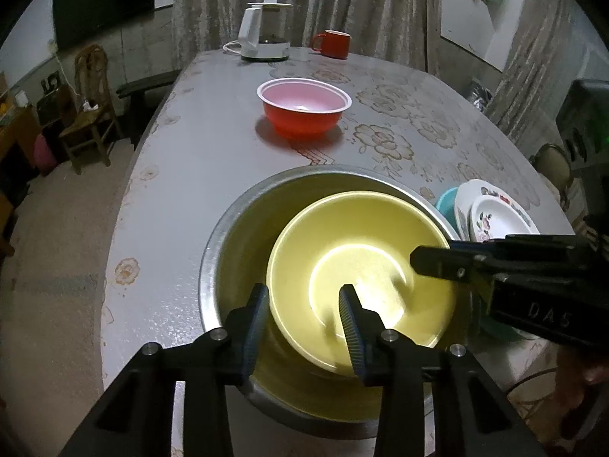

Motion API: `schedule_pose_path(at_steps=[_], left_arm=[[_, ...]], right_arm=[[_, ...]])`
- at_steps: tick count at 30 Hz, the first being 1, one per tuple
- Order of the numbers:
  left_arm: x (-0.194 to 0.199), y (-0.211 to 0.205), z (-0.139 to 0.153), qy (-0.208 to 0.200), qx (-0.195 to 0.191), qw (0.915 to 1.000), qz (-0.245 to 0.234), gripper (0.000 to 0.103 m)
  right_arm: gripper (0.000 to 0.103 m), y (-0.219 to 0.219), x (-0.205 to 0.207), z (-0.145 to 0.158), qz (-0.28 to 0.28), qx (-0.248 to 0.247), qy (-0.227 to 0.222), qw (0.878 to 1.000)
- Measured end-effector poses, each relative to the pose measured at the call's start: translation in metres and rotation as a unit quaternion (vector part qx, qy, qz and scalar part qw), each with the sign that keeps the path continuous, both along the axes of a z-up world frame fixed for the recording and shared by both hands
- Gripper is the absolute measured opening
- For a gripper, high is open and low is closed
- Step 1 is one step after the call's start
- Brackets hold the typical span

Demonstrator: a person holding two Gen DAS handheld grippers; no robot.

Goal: Organize plates and bowls
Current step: 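Open the right gripper and release the yellow bowl inside the steel bowl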

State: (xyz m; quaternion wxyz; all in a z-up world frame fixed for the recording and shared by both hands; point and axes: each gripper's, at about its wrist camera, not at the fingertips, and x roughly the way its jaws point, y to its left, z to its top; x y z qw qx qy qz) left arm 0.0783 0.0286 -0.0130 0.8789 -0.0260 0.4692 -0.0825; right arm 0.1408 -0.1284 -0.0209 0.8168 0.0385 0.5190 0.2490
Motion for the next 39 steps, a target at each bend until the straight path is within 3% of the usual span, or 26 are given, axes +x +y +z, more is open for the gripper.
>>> schedule_pose_path(at_steps=[3,9,18,21,26,37,39], left_arm=[[-0.001,0.002,0.001,0.001,-0.003,1.0,0.003,0.039],[-0.002,0.005,0.003,0.003,-0.011,0.9999,0.009,0.039],[-0.002,0.007,0.008,0.0,-0.017,0.9997,0.018,0.046],[-0.003,0.007,0.01,-0.003,-0.015,0.9997,0.021,0.057],[-0.004,0.003,0.011,-0.003,-0.016,0.9997,0.017,0.064],[-0.001,-0.004,0.018,-0.003,-0.023,0.9996,0.015,0.075],[0.0,-0.004,0.019,-0.001,-0.026,0.9995,0.018,0.084]], right_arm=[[0.022,0.008,0.0,-0.003,0.011,-0.016,0.003,1.0],[0.029,0.001,-0.006,0.002,-0.002,0.014,0.002,1.0],[0.032,0.015,-0.007,0.0,0.025,-0.019,-0.006,0.999],[0.033,0.015,-0.008,0.004,0.018,-0.015,-0.015,1.0],[0.037,0.005,-0.015,0.017,-0.007,-0.037,-0.053,0.998],[0.038,-0.01,-0.013,0.023,-0.025,-0.012,-0.046,0.999],[0.037,-0.012,-0.011,0.025,-0.023,-0.009,-0.051,0.998]])
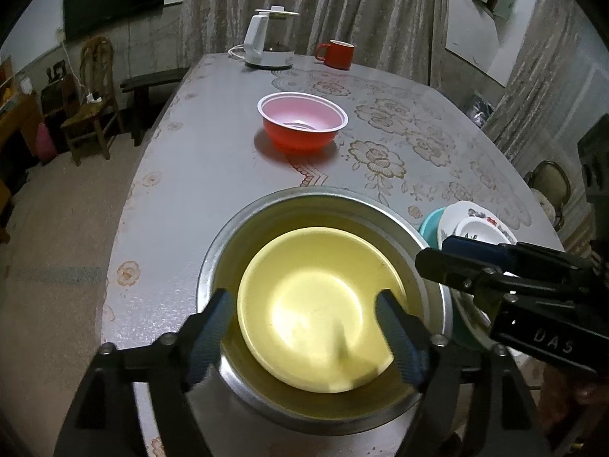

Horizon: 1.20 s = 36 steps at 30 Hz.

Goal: Organize plates and bowls
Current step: 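Open the right gripper and release the yellow bowl inside the steel bowl, then move the right gripper over to the pink-and-red plastic bowl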

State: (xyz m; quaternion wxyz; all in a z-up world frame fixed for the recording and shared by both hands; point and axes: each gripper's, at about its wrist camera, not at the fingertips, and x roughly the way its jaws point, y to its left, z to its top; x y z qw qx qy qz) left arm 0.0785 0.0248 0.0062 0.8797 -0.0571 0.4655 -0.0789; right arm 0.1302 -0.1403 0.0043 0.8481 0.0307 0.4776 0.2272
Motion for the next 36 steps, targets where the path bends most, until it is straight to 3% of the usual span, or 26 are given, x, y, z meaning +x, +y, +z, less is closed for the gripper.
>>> schedule_pose_path(at_steps=[16,29,36], left_arm=[[0.033,-0.003,0.017,0.004,-0.011,0.9999,-0.002,0.09],[0.114,0.042,0.021,0.024,-0.076,0.9945,0.068,0.095],[0.157,0.05,0.008,0.042,-0.064,0.9938,0.081,0.095]], right_arm=[[0.038,-0.019,0.043,0.011,0.0,0.014,-0.006,1.0],[0.039,-0.027,0.109,0.014,-0.017,0.059,0.016,0.998],[0.039,-0.02,0.156,-0.002,-0.046,0.04,0.052,0.997]])
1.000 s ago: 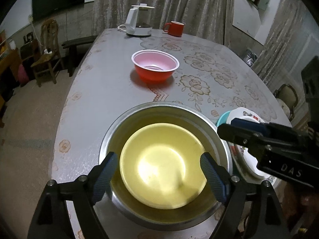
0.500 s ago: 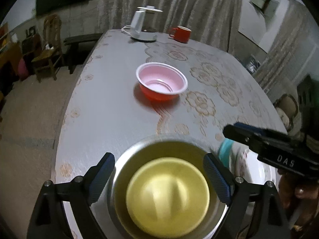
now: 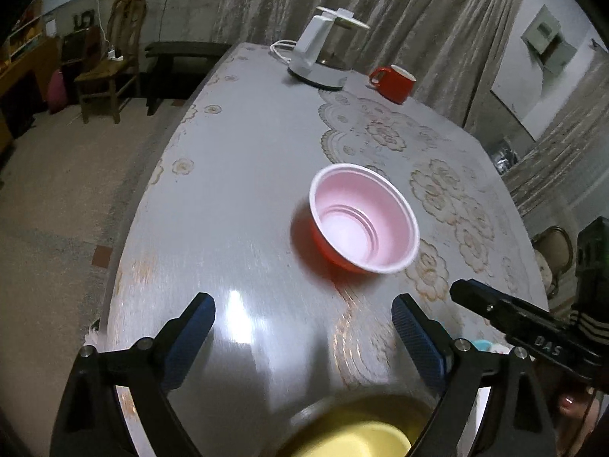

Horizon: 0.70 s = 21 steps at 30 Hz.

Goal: Organize plates and bowls
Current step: 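Move the right gripper over to the pink-and-red plastic bowl, then grasp the rim of the pink-and-red bowl with the right gripper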

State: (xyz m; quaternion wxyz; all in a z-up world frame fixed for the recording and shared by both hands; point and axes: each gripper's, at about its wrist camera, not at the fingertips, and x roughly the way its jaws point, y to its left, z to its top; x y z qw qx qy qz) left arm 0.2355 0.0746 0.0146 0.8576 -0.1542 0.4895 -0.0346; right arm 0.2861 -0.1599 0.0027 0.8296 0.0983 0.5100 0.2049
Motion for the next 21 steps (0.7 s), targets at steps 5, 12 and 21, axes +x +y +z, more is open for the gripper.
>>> schedule_pose_path(at_steps=[5,12,21], left_arm=[[0.024,0.003,-0.006,0.002,-0.008,1.0,0.001,0.094],[0.046,-0.004,-0.013,-0.007,-0.015,0.9997,-0.018,0.085],[0.064,-0.009,-0.033,0.016,-0.02,0.9991,-0.033,0.069]], right_arm=[[0.039,0.003,0.028,-0.014,-0.016,0.021,0.021,0.999],[0.039,0.002,0.052,-0.02,-0.031,0.088,0.017,0.995],[0.039,0.014,0.073,-0.036,-0.033,0.071,0.027,0.997]])
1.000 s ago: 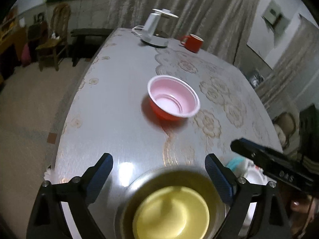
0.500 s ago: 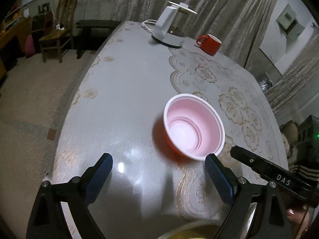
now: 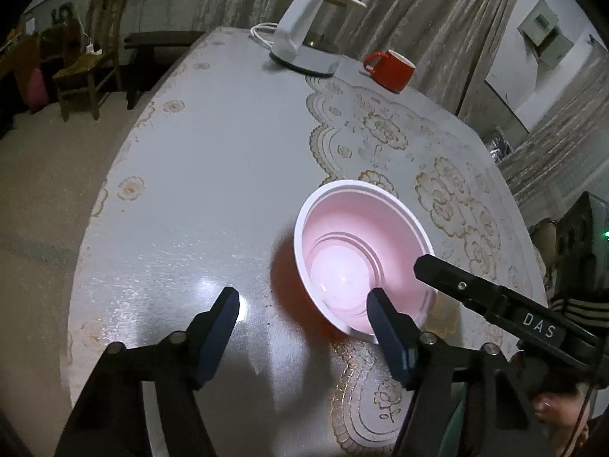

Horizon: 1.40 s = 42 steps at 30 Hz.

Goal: Organize plates and bowls
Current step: 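Grasp the rim of the pink-and-red bowl with the right gripper, then carry the pink-and-red bowl with the right gripper over the yellow bowl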

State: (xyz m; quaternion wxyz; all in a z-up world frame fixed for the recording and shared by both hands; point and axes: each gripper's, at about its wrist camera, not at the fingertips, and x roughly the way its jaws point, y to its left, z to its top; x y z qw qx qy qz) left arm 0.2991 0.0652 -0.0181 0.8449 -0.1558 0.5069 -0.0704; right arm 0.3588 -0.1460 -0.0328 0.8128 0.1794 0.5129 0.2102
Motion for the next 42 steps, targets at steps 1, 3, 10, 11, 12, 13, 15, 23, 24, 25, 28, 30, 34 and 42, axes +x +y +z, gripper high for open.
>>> schedule_pose_path(at_steps=[1,3,10,11,12,13,15,23,24,25,28,30,34,42], left_arm=[[0.001,-0.001,-0.002,0.001,0.001,1.0,-0.002,0.068],[0.003,-0.005,-0.005,0.005,0.007,0.9999,-0.012,0.059],[0.007,-0.017,-0.016,0.012,0.028,0.9988,-0.039,0.04],[0.007,-0.018,-0.017,0.011,0.028,0.9987,-0.041,0.037],[0.006,-0.018,-0.017,0.01,0.03,0.9986,-0.043,0.035],[0.005,-0.02,-0.017,0.009,0.033,0.9984,-0.045,0.035],[0.004,-0.023,-0.016,0.005,0.04,0.9979,-0.051,0.03],[-0.001,-0.031,-0.016,-0.006,0.063,0.9962,-0.06,0.02],[-0.002,-0.032,-0.016,-0.008,0.067,0.9958,-0.062,0.019],[-0.003,-0.034,-0.015,-0.011,0.072,0.9953,-0.064,0.019],[-0.006,-0.036,-0.013,-0.019,0.08,0.9943,-0.067,0.019],[-0.008,-0.038,-0.009,-0.027,0.086,0.9936,-0.068,0.019],[-0.016,-0.041,-0.002,-0.045,0.1,0.9914,-0.072,0.019],[-0.038,-0.048,0.015,-0.072,0.111,0.9883,-0.076,0.019]], right_arm=[[0.039,0.0,0.001,-0.002,0.001,0.0,0.001,1.0],[0.037,0.002,0.003,-0.007,0.003,0.005,0.006,1.0],[0.02,0.008,0.007,-0.021,0.013,0.009,0.027,1.0],[0.018,0.008,0.006,-0.022,0.014,0.008,0.03,0.999],[0.018,0.009,0.006,-0.023,0.013,0.005,0.03,0.999],[0.017,0.009,0.005,-0.024,0.013,0.005,0.03,0.999],[0.015,0.009,0.004,-0.026,0.012,0.004,0.03,0.999],[0.012,0.008,0.002,-0.034,0.007,0.01,0.047,0.999],[0.011,0.008,0.002,-0.034,0.007,0.014,0.049,0.999],[0.011,0.008,0.001,-0.034,0.006,0.015,0.05,0.999],[0.01,0.006,-0.003,-0.034,0.008,0.019,0.046,0.999],[0.01,0.005,-0.003,-0.032,0.005,0.02,0.045,0.999],[0.01,0.005,-0.009,-0.025,0.003,0.022,0.037,0.999],[0.01,-0.005,-0.027,-0.007,-0.001,0.03,0.017,0.999]])
